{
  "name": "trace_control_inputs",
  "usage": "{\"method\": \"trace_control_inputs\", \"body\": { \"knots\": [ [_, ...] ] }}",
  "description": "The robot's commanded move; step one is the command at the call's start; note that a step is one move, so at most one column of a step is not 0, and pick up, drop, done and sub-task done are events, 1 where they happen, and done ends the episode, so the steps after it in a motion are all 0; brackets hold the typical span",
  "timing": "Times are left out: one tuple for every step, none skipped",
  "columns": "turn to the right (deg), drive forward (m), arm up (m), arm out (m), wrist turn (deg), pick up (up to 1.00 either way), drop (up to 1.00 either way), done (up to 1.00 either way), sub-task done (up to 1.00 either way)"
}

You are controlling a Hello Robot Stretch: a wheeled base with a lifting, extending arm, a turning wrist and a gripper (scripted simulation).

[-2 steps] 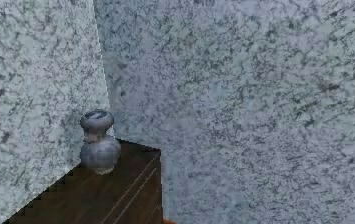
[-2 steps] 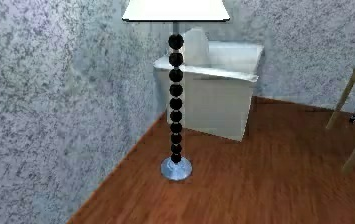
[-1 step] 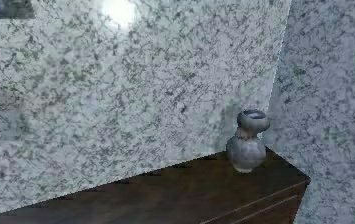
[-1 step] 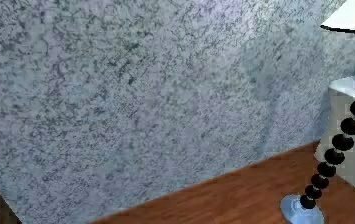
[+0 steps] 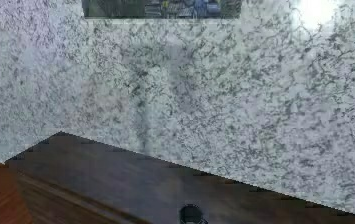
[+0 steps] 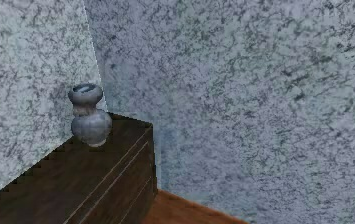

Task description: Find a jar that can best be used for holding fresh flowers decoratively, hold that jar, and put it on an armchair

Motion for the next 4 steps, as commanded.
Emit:
{"method": "trace_control_inputs", "body": {
  "knots": [
    [-21.0, 0.0, 0.0, 0.0, 0.0, 0.0, 0.0, 0.0, 0.0],
    [45.0, 0.0, 0.0, 0.0, 0.0, 0.0, 0.0, 0.0, 0.0],
    [45.0, 0.0, 0.0, 0.0, 0.0, 0.0, 0.0, 0.0, 0.0],
    [42.0, 0.0, 0.0, 0.0, 0.0, 0.0, 0.0, 0.0, 0.0]
  ]
}}
